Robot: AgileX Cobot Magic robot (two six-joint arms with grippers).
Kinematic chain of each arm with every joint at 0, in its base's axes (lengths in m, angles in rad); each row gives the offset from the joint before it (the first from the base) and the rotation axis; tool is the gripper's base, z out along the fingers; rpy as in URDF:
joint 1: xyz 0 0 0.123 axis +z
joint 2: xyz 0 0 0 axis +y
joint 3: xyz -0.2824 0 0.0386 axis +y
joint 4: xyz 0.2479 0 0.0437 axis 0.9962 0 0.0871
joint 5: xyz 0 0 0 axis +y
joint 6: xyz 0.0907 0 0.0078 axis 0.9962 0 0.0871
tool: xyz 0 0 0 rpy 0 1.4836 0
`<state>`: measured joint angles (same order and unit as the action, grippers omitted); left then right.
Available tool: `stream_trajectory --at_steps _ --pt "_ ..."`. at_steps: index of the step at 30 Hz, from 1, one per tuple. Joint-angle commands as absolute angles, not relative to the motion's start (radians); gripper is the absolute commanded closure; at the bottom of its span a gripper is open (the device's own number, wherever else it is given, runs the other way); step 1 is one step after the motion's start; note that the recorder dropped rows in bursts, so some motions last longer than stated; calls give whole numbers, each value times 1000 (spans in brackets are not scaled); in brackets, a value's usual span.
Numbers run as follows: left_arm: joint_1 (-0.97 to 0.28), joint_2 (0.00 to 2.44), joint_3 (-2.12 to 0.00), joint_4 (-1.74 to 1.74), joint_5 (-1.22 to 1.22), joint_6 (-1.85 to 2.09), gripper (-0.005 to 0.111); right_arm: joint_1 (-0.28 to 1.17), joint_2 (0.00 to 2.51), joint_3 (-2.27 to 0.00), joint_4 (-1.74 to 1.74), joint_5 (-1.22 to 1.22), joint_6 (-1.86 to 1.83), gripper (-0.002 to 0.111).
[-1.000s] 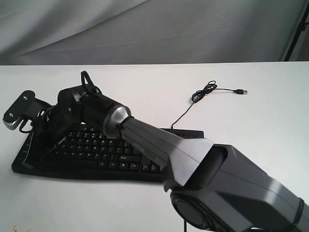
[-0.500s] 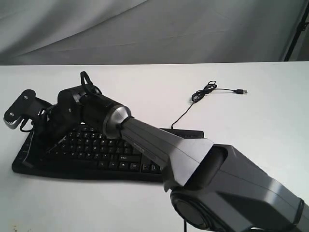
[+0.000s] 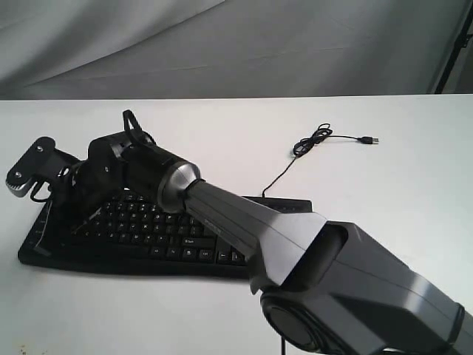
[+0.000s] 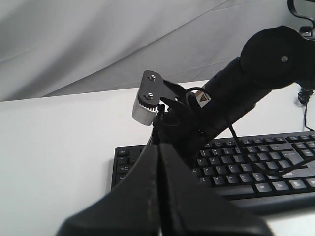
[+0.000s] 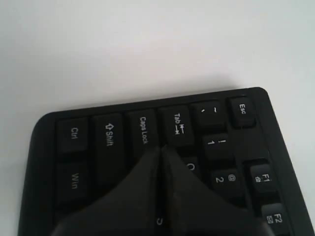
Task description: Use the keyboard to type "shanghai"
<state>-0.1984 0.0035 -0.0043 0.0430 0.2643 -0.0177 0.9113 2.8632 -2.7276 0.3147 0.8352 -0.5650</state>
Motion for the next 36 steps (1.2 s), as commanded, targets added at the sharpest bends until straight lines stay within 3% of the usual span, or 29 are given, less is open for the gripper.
stream_trajectory --at_steps 1,14,28,36 --pt "-202 0 0 44 260 -18 107 904 2821 -2731 255 850 -567 108" --pt "-202 0 0 44 260 -18 107 881 2720 -2706 185 1069 -574 108" --pt "-202 0 0 44 260 -18 107 813 2371 -1936 219 713 -614 108" --pt "-202 0 0 44 260 -18 107 799 2346 -1858 309 632 -687 108"
